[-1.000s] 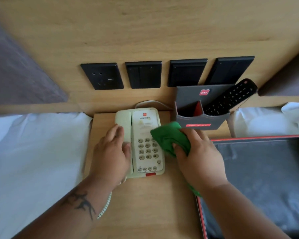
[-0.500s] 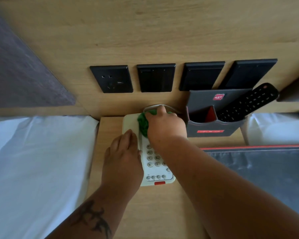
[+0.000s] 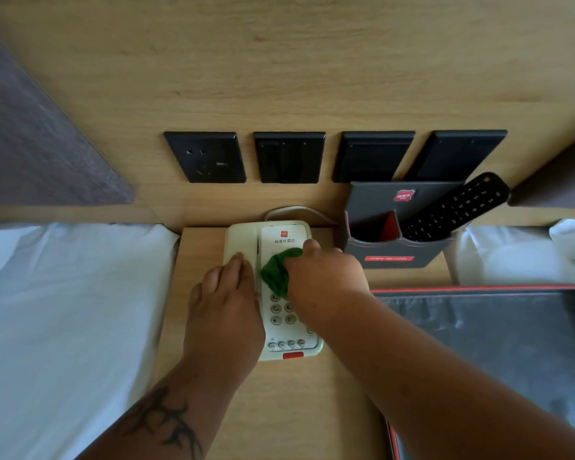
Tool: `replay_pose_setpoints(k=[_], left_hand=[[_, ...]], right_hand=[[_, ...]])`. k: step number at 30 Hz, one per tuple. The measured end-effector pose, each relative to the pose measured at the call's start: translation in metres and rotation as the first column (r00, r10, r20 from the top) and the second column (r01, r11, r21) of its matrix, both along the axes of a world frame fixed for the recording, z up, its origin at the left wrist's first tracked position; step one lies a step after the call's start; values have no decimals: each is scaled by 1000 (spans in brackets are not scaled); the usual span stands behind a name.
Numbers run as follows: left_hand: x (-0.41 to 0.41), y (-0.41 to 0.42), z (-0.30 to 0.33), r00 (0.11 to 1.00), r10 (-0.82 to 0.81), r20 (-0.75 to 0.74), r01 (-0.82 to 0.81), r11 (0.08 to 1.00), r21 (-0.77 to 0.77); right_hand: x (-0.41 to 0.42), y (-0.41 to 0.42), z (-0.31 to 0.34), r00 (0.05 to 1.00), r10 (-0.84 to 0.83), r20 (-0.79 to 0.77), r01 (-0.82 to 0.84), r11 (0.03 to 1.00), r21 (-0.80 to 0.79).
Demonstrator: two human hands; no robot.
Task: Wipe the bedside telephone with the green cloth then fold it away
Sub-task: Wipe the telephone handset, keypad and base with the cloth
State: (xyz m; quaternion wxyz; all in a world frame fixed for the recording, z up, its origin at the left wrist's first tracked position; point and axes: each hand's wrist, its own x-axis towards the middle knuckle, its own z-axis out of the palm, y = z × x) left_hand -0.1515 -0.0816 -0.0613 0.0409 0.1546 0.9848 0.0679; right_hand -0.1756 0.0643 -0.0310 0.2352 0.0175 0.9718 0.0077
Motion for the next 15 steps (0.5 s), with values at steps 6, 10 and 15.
replay_pose_setpoints(k=[6,10,15], left_hand=[[-2,0,-1,1000,3,7,-3,1000,-11],[-2,0,-4,999,24,36,-23,999,-30],[-3,-1,-5,999,26,42,-25,999,-31]], right_hand=[[-20,-3,5,1000,-23,-12,23,999,34],[-39,-6,2,992,-81,-95,82,997,10],[-45,-6,-6,975,-164,-149,156,986,-63]])
